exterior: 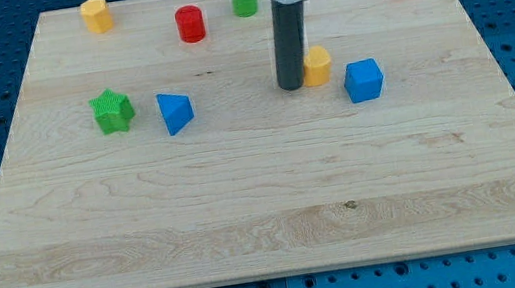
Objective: Push the yellow heart to the center right
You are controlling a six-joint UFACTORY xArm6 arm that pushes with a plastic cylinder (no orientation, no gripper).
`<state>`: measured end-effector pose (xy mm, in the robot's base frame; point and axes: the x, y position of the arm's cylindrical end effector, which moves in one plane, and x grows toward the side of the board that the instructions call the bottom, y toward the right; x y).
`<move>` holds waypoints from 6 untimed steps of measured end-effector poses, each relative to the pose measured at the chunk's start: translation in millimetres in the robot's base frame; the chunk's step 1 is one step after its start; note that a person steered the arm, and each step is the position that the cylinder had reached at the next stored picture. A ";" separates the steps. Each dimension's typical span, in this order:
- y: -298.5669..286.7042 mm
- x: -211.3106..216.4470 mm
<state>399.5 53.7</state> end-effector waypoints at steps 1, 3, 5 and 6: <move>7.0 0.0; -2.4 -20.0; 10.1 -0.9; 20.1 0.0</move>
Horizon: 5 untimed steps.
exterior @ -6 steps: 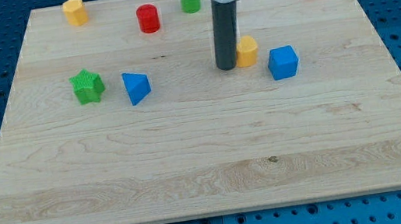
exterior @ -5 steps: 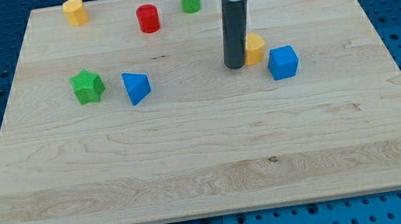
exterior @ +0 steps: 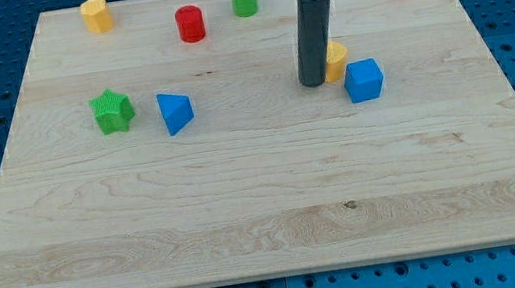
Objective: Push the yellow heart to the center right
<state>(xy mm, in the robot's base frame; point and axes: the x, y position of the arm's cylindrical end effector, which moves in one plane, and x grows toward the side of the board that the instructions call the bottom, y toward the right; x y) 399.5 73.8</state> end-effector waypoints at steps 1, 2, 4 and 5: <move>-0.3 1.6; -0.3 -21.8; 9.3 -22.7; 29.8 -22.7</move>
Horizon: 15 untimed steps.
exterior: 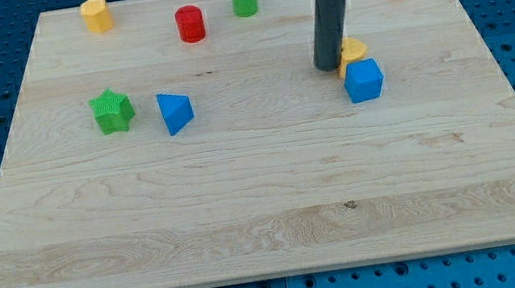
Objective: Push the yellow heart to the center right
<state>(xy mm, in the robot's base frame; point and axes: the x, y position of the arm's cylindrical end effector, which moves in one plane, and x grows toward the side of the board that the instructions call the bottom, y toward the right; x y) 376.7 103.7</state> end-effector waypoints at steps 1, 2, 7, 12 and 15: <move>17.8 0.0; 41.4 0.0; 91.7 21.7; 87.8 -18.6; 107.5 -17.7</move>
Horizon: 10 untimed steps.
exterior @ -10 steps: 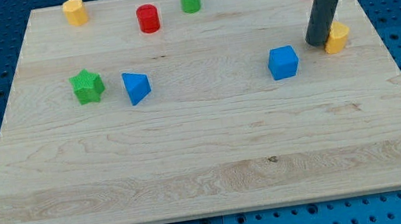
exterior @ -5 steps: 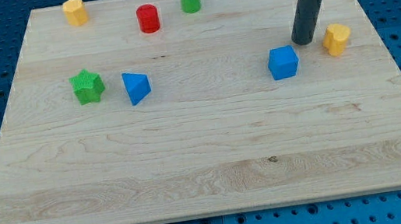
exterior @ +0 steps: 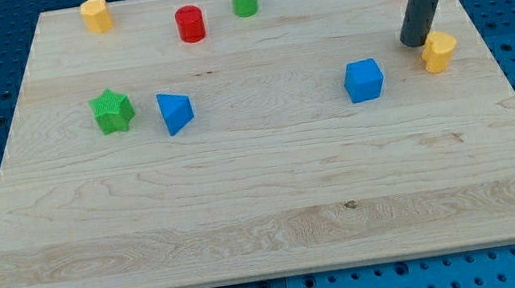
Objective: Push the yellow heart to the center right
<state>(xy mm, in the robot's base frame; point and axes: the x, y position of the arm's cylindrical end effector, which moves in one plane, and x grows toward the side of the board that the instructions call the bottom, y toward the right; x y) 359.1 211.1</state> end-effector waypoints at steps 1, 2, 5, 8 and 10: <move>0.0 0.0; 0.0 2.3; 0.0 10.2; 0.0 27.6; -2.0 27.9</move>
